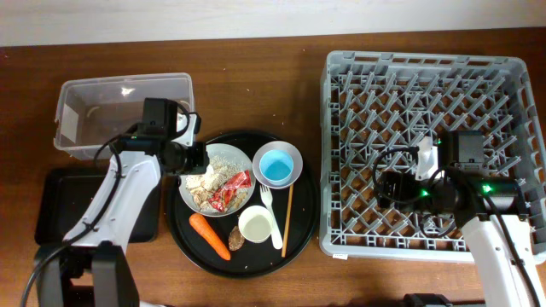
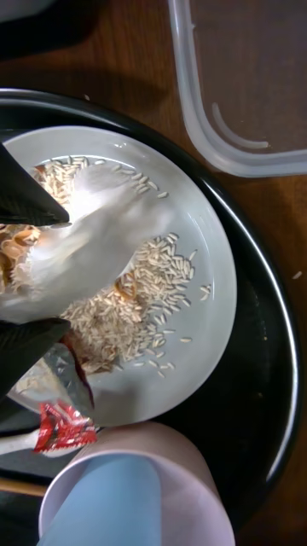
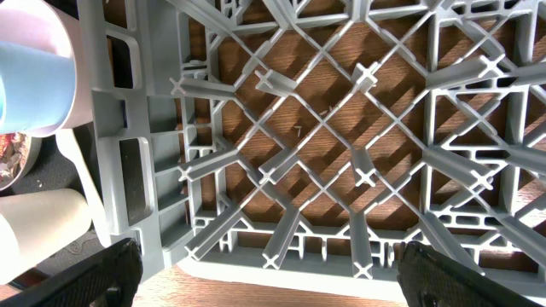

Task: Sort waste into correct bins and load items into the dishwasher rack
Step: 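Move the left gripper over the plate and grasp the white tissue, then carry the tissue left and drop it into the clear bin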

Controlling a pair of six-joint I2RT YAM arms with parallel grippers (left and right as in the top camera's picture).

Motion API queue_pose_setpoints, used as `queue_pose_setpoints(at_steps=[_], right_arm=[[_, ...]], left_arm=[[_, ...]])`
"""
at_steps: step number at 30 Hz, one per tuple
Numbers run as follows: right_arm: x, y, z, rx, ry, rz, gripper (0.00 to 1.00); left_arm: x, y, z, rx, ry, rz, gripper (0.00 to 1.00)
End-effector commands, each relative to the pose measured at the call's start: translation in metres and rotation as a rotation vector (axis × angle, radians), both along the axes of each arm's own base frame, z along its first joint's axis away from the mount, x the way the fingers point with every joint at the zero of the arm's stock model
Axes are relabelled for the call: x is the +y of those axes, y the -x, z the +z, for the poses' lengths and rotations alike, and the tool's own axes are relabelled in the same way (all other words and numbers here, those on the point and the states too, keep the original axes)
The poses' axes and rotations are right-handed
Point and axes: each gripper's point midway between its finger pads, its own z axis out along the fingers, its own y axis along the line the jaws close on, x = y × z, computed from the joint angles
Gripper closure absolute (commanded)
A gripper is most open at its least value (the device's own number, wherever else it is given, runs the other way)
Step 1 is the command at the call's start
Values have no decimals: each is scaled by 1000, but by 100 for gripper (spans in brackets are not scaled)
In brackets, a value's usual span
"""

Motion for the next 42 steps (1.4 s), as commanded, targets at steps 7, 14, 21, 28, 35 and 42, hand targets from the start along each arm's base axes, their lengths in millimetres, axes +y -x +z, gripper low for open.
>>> queue_pose_setpoints(at_steps=[7, 14, 21, 28, 35, 42], right_arm=[[-1, -4, 8, -26, 16, 9, 2], [-1, -5, 8, -26, 16, 9, 2], [-1, -5, 8, -27, 16, 9, 2], [-1, -5, 8, -27, 16, 9, 2], [-1, -5, 8, -26, 16, 9, 2], [-1, -4, 8, -26, 16, 9, 2]], left_arm=[[3, 4, 9, 1, -16, 1, 69], [22, -14, 13, -72, -119, 46, 69], [24, -21, 15, -103, -134, 54, 70], [10, -20, 12, -101, -127, 19, 70], [10, -16, -4, -48, -134, 13, 77], [11, -12, -18, 2, -140, 10, 82]])
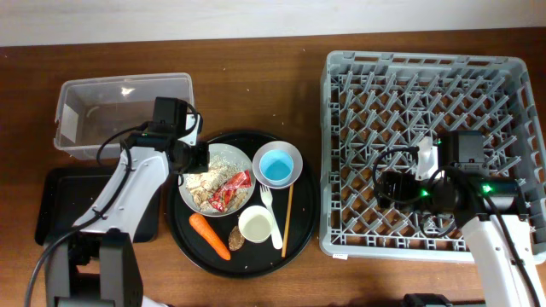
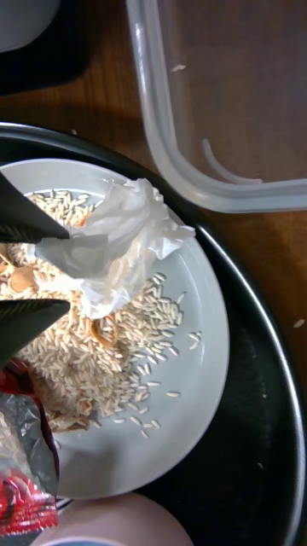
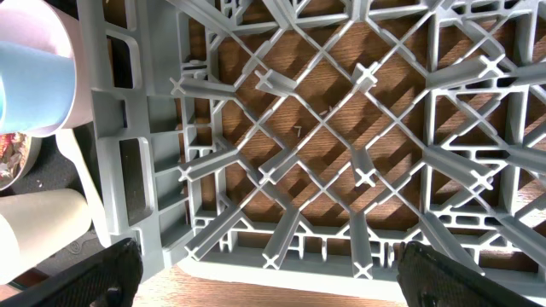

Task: Sort waste into correct bins and load items into the dishwasher rack
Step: 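Carry the tissue left and drop it into the clear bin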

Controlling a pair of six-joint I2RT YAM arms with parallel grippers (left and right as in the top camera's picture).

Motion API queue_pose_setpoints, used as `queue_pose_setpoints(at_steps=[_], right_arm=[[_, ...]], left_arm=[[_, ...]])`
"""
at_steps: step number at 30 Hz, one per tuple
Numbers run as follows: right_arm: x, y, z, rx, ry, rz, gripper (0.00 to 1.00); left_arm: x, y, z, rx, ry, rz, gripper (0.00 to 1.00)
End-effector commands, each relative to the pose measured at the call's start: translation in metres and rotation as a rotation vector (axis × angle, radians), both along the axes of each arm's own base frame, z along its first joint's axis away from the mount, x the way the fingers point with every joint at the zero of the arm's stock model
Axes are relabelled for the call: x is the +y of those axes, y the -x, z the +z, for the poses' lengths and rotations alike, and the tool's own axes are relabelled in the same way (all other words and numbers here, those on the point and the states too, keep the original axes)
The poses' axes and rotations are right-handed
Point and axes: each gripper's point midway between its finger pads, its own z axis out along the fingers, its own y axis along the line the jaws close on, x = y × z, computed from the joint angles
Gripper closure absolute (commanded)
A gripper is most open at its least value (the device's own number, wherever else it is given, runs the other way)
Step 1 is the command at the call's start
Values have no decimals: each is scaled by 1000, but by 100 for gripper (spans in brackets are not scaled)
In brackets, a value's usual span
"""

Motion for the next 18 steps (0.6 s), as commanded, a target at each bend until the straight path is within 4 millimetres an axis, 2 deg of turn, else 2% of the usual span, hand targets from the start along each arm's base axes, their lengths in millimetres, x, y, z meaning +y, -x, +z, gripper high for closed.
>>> queue_pose_setpoints(at_steps=[1, 6, 9, 11, 12, 13, 18], right_arm=[[-1, -4, 8, -26, 16, 9, 2], [-1, -5, 8, -26, 16, 9, 2], [-1, -5, 8, -26, 16, 9, 2], [-1, -4, 8, -26, 16, 9, 2], [-1, -5, 8, -26, 16, 9, 2], [-1, -5, 8, -26, 17, 9, 1], [-1, -5, 8, -26, 17, 9, 2]], left_arm=[[1, -3, 0, -2, -9, -3, 85], [1, -4, 1, -6, -8, -3, 99], [0, -6, 5, -11, -7, -3, 99], [0, -6, 15, -15, -6, -3, 99], [0, -8, 26, -26, -5, -2, 100], [0, -11, 46, -57, -2, -3, 99], [2, -34, 123, -250, 19, 10, 99]])
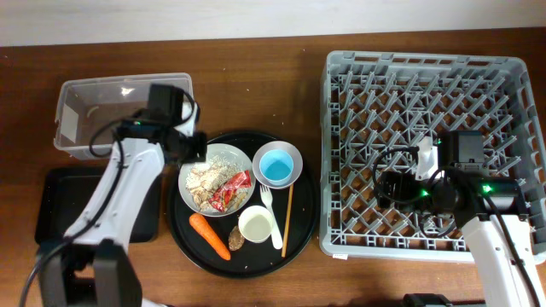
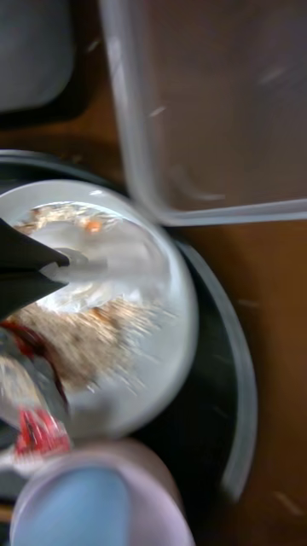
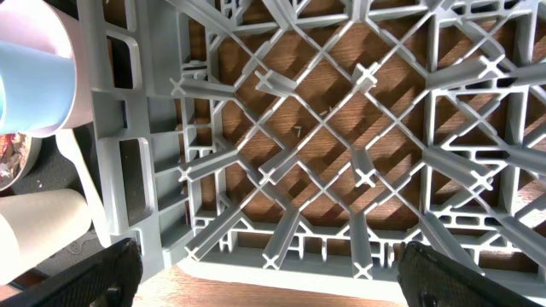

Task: Sort waste into correct bins and load items into the dishwasher rack
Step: 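Carry the tissue left and drop it into the clear bin, then return the left gripper to the plate and grasp the red wrapper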

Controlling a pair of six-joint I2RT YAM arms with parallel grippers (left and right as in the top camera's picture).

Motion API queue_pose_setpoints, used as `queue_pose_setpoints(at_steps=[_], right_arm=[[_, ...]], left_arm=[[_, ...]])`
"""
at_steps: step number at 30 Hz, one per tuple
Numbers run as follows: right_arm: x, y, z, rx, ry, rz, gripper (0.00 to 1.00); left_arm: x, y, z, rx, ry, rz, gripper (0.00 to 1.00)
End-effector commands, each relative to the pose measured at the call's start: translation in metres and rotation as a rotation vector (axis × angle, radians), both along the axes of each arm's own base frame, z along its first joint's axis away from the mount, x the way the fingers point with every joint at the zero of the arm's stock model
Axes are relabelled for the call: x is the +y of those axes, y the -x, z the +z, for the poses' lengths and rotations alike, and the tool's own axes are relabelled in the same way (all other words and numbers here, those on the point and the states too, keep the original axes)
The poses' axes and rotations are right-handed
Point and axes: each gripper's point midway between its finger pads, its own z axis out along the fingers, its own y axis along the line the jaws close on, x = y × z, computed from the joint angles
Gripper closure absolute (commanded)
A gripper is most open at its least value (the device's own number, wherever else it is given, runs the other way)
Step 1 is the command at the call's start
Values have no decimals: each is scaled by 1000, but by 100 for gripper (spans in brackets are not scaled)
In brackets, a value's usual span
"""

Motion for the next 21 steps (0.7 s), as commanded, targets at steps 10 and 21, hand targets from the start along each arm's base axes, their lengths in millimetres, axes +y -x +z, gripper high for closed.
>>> queue_pose_setpoints(at_steps=[10, 21], right_arm=[[-1, -5, 8, -26, 17, 9, 2], [-1, -5, 8, -26, 17, 9, 1]], left_arm=[[65, -65, 116, -413, -80, 175, 95], [44, -67, 87, -321, 47, 107, 50]])
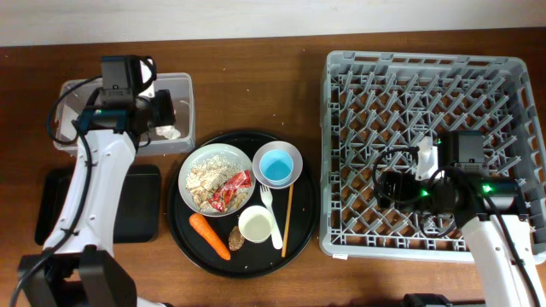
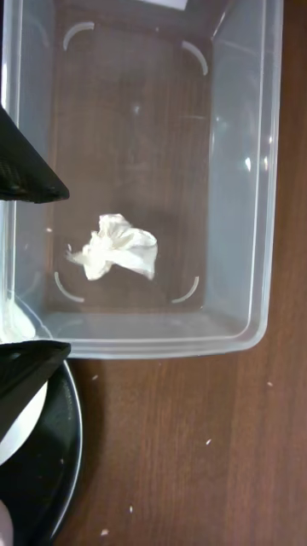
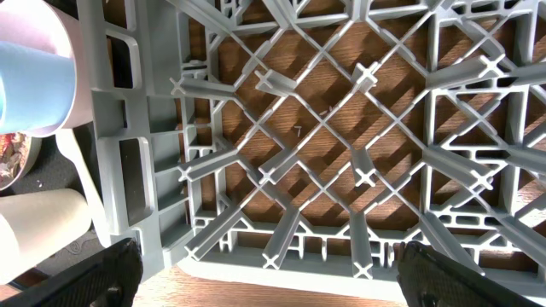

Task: Sort waste into correct bins and load items into the dishwasher rack
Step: 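Return the left gripper to the plate and grasp the red wrapper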

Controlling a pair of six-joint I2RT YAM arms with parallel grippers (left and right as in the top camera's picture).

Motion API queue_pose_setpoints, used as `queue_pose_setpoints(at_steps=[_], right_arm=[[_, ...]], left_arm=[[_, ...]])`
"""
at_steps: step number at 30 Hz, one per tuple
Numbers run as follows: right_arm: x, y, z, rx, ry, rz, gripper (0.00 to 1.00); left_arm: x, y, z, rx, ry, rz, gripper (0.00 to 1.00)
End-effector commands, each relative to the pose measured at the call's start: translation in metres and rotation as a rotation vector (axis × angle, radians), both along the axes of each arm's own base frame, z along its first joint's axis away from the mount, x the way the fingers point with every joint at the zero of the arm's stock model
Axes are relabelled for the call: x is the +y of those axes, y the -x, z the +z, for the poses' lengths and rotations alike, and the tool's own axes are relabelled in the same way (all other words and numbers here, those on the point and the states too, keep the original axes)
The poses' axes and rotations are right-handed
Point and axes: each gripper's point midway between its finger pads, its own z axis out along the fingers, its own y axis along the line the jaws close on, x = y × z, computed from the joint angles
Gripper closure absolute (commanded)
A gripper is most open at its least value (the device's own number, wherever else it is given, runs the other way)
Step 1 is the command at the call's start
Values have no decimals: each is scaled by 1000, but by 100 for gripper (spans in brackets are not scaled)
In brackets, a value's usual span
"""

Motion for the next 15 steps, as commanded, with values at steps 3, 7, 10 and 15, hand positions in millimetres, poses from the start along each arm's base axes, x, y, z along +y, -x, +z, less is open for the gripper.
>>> queue_pose_setpoints(at_steps=[3, 7, 10, 15], right_arm=[[-1, -5, 8, -26, 17, 8, 1], [-1, -5, 7, -26, 17, 9, 2], [-1, -5, 8, -26, 17, 9, 2], [-1, -4, 8, -26, 17, 8, 2]], left_arm=[[-59, 31, 10, 68, 242, -200, 61], [-91, 77, -12, 269, 273, -264, 63], [-115, 123, -35, 450, 261, -321, 62], [-121, 168, -82, 608, 124, -358, 62]])
